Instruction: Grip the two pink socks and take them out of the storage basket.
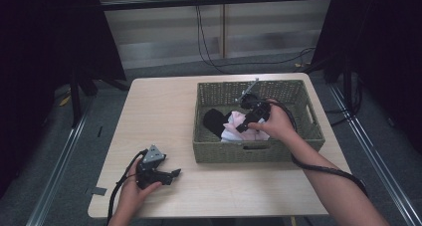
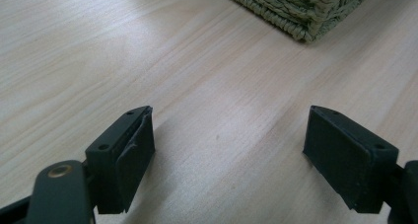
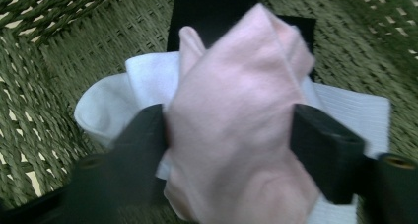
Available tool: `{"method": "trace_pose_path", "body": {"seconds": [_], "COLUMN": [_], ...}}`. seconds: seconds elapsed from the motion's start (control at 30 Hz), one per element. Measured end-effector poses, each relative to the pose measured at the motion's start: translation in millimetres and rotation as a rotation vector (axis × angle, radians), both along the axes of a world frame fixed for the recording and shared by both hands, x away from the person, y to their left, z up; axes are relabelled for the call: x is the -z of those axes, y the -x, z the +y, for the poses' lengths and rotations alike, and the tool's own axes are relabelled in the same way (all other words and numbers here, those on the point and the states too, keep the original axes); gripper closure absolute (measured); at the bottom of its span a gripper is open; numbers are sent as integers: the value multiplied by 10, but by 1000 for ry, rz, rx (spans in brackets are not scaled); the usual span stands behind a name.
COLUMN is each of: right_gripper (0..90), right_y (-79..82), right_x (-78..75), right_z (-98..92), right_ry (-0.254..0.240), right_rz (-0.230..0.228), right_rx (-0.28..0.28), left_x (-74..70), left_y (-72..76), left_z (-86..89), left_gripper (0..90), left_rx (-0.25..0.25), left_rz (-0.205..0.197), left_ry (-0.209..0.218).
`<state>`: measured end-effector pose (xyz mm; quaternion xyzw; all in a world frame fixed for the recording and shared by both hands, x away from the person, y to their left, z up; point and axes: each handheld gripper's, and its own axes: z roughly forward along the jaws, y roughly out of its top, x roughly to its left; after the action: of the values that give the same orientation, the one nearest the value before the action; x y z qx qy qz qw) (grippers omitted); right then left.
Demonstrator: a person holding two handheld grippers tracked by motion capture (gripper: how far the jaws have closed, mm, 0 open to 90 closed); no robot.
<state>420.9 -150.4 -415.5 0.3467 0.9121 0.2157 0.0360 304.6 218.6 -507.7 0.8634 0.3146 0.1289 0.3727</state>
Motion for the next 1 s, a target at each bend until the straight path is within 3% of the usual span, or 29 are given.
{"method": "trace_pose_path", "body": {"seconds": [0.03,0.07,0.1,0.2,0.33,1.0], "right_gripper": [461,636,636,795,816,817], "right_y": [-8,-12,-12,-17,-7,141], "right_x": [10,15,15,-28,-116,-618], "right_z": [-4,-26,-26,-112,-208,-562], "right_ry": [2,-13,-13,-36,-70,-73], "right_rz": [5,19,19,31,44,4], "right_rx": [-4,-22,-22,-15,6,-4], "left_x": [0,0,0,0,0,4], "left_y": [0,0,0,0,0,2], "left_z": [0,0,0,0,0,-6], "left_gripper": [190,189,190,190,190,189], "left_rx": [0,0,0,0,0,-7], "left_rz": [0,0,0,0,0,-1], "left_ry": [0,0,0,0,1,10]}}
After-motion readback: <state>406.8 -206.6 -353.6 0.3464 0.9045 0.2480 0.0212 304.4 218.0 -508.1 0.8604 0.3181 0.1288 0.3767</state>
